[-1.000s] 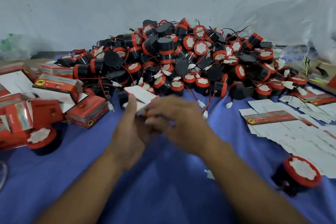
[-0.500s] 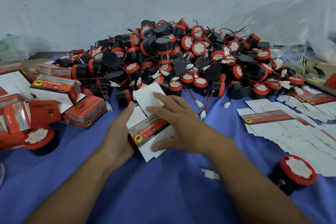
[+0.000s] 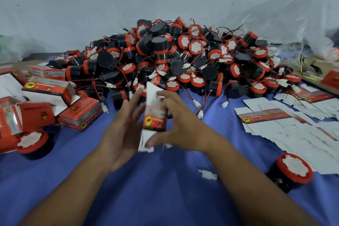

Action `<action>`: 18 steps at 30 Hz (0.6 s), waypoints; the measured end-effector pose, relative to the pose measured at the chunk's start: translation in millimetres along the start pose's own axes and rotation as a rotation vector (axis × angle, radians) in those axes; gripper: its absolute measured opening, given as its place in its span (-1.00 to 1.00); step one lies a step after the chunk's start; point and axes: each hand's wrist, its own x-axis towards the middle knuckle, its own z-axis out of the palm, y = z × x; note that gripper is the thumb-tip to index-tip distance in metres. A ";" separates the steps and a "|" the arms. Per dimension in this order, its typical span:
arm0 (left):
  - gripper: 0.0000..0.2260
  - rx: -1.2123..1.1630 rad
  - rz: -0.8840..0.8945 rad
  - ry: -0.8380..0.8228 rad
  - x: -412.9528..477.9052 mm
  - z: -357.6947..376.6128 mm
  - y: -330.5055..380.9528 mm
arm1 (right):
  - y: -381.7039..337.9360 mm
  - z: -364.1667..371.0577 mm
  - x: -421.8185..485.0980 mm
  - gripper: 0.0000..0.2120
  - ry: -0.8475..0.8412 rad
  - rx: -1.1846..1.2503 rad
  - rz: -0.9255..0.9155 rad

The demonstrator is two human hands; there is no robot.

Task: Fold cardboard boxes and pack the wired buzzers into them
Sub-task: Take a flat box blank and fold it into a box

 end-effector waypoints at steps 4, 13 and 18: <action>-0.16 0.267 0.155 -0.017 0.3 0.4 -1.1 | -7.1 -10.3 -1.6 -0.71 0.064 0.492 0.098; -0.15 0.423 0.190 0.003 -2.4 1.8 1.1 | -16.2 10.0 1.2 -0.75 0.042 0.974 0.158; 0.06 0.379 0.145 0.105 2.4 0.8 3.2 | -25.7 -1.3 1.2 -0.74 0.191 0.796 0.215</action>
